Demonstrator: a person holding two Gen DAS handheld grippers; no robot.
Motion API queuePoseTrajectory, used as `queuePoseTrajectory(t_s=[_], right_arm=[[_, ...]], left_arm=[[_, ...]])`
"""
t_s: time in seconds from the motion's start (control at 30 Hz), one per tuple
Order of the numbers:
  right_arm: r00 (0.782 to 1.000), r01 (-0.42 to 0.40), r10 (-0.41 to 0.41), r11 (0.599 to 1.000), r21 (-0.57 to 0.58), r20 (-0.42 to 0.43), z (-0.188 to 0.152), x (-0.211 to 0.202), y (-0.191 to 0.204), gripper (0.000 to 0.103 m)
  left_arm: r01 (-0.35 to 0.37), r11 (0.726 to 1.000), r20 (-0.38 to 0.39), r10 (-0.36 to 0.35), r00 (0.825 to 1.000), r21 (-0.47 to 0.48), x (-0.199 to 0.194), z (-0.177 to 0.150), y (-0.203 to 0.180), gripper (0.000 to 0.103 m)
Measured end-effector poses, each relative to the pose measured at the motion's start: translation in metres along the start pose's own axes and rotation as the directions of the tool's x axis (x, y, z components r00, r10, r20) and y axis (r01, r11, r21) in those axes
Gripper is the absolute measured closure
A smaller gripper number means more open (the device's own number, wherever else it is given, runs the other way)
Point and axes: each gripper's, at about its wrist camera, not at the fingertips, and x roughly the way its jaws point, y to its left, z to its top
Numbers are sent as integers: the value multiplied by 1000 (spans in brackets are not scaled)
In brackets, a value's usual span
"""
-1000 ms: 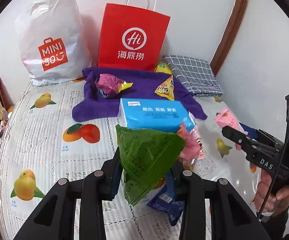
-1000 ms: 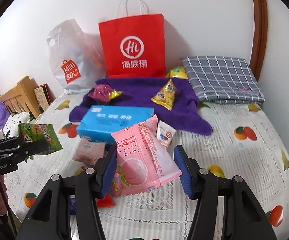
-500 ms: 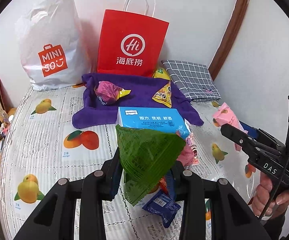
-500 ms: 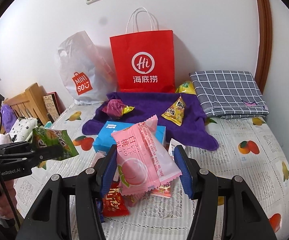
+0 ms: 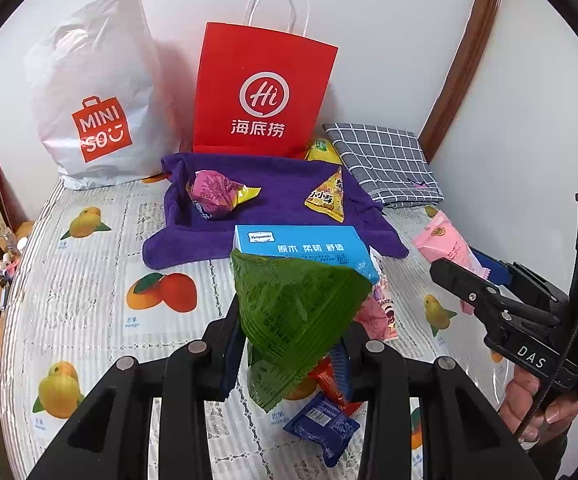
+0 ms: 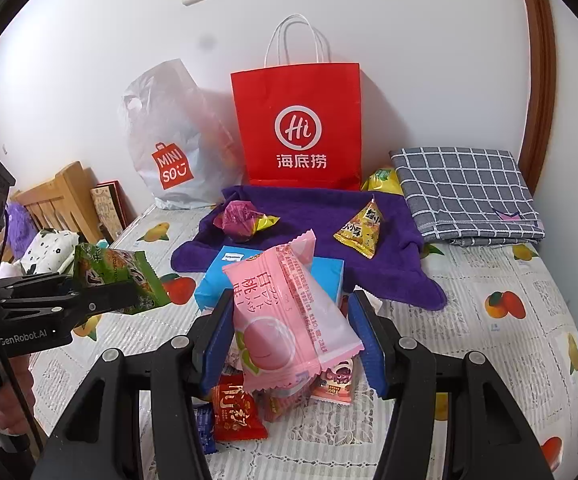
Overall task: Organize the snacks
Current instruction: 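Lift the pink peach bag with the right tool while the left tool lifts the green bag, then carry both held bags forward over the purple towel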
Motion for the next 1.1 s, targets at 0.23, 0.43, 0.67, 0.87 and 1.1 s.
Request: queuePoseTrajectory(t_s=[0.23, 0.43, 0.67, 0.87, 1.1], right_arm=[[1000, 4, -4, 1000, 4, -5, 8, 10, -3, 47], [1000, 14, -14, 1000, 8, -12, 17, 23, -7, 47], [1000, 20, -20, 1000, 7, -24, 29, 42, -9, 47], [999, 25, -25, 1000, 4, -27, 38, 57, -11, 47], [999, 30, -31, 1000, -7, -24, 56, 75, -13, 47]], left_arm=[[3, 1000, -3, -3, 1000, 1, 8, 10, 2, 68], [-4, 1000, -9, 4, 1000, 7, 20, 22, 5, 68], [-6, 1000, -20, 7, 1000, 20, 36, 37, 8, 68], [-1, 1000, -27, 2, 1000, 25, 49, 48, 12, 68], [-27, 999, -42, 28, 999, 34, 64, 59, 20, 68]])
